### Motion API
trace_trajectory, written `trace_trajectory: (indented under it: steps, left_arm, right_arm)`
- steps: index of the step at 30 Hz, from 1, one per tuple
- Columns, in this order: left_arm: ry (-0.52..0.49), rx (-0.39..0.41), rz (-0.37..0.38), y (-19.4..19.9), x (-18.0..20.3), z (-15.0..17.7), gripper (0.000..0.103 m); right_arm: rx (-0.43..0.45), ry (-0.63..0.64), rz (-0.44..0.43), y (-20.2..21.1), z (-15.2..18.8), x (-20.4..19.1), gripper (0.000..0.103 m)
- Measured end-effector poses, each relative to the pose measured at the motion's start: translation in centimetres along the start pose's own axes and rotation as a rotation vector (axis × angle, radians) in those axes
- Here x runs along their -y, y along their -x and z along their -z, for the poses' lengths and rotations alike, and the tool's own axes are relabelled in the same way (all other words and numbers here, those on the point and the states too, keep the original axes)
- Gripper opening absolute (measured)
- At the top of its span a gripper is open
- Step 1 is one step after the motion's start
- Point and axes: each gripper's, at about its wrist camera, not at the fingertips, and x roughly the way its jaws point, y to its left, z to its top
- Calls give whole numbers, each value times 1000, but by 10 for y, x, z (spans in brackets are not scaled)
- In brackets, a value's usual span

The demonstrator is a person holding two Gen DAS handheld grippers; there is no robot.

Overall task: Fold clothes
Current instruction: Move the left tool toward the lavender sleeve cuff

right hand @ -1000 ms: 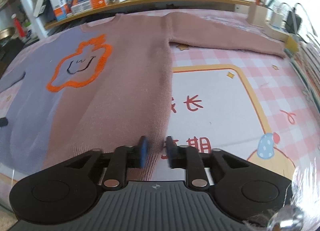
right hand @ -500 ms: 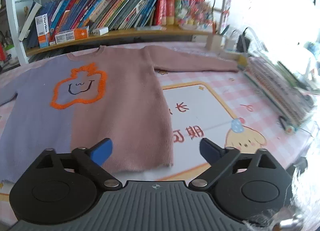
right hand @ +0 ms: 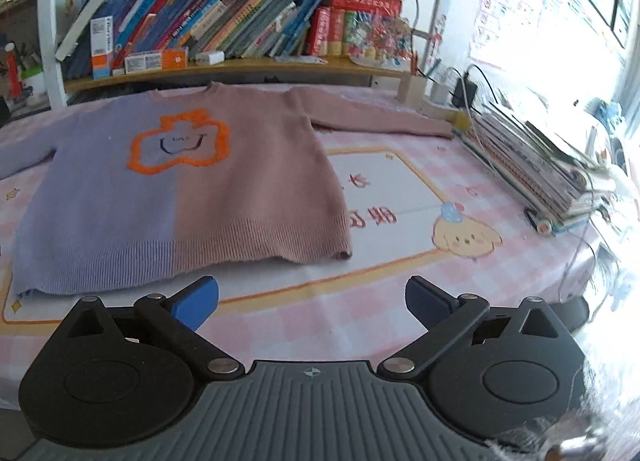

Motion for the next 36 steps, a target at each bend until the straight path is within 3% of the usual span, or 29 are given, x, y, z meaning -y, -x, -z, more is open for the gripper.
trace_trajectory:
  steps: [8, 14, 20, 24, 27, 36]
  left_arm:
    - [50, -21, -82, 10, 20, 5, 93]
    - [44, -21, -112, 18, 29, 10, 93]
    - [61, -6, -127, 16, 20, 3, 93]
    - [67, 9, -143, 11, -5, -3, 93]
    - [132, 13, -166, 4, -41, -15, 93]
    - [248, 15, -206, -31, -128, -30, 93]
  right_arm:
    - [45, -15, -84, -4, -20, 10, 103]
    - [-22, -9, -118, -11, -4, 12, 103]
    - [-3, -36, -88, -15, -12, 15, 103]
    - [-5, -82, -66, -23, -19, 5, 103]
    - [-4, -115, -50, -29, -29, -10, 103]
    - [23, -98, -2, -29, -45, -63, 103]
